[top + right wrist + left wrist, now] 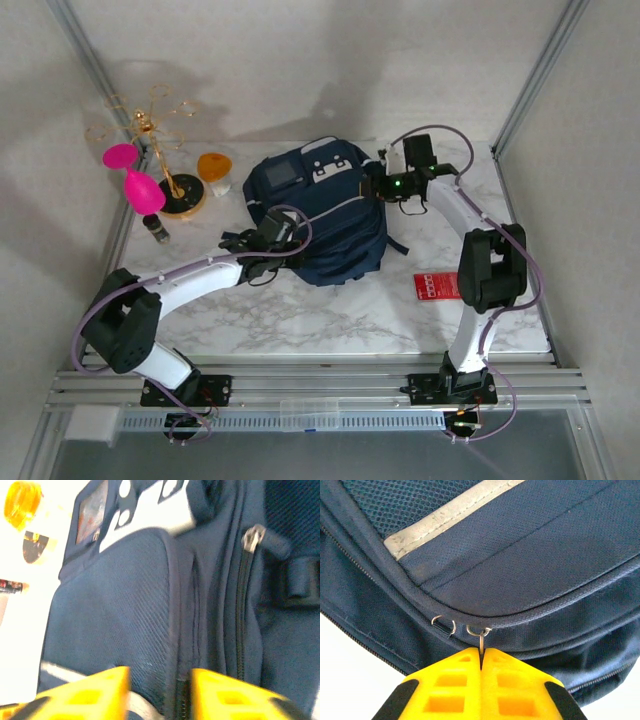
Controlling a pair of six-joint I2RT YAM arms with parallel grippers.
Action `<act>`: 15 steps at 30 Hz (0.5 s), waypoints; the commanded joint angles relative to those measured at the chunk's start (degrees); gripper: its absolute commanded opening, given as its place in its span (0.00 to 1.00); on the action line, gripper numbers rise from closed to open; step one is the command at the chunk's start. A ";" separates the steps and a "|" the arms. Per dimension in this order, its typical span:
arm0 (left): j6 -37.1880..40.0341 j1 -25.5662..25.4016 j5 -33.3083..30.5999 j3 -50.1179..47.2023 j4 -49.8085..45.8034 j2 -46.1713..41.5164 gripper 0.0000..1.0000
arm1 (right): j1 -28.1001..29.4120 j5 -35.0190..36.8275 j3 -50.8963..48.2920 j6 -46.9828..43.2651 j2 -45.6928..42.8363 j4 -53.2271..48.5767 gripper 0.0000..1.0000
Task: Pack the student bag
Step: Unzip the student bag at the center of the table, then rotate the loose stationery at the middle-right of the table.
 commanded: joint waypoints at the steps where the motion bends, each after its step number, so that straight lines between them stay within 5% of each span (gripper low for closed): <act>1: -1.99 -0.67 -2.12 1.73 -4.10 -0.04 0.03 | -0.75 5.35 -0.71 -0.48 -3.93 1.12 0.56; 5: -3.39 -2.51 0.39 2.48 -6.28 -4.52 0.25 | -4.87 10.73 -14.56 7.19 -14.97 1.89 0.73; 9: -9.30 -4.80 1.26 1.17 -2.50 -9.08 0.43 | -9.41 19.65 -29.15 16.93 -28.41 1.76 0.77; 11: -14.88 -5.65 1.13 -0.18 1.88 -9.64 0.47 | -11.44 27.29 -35.33 21.65 -34.54 -1.36 0.81; 15: -19.58 -9.55 3.07 -1.36 12.63 -6.18 0.54 | -18.60 29.31 -46.67 26.56 -43.35 -3.25 0.93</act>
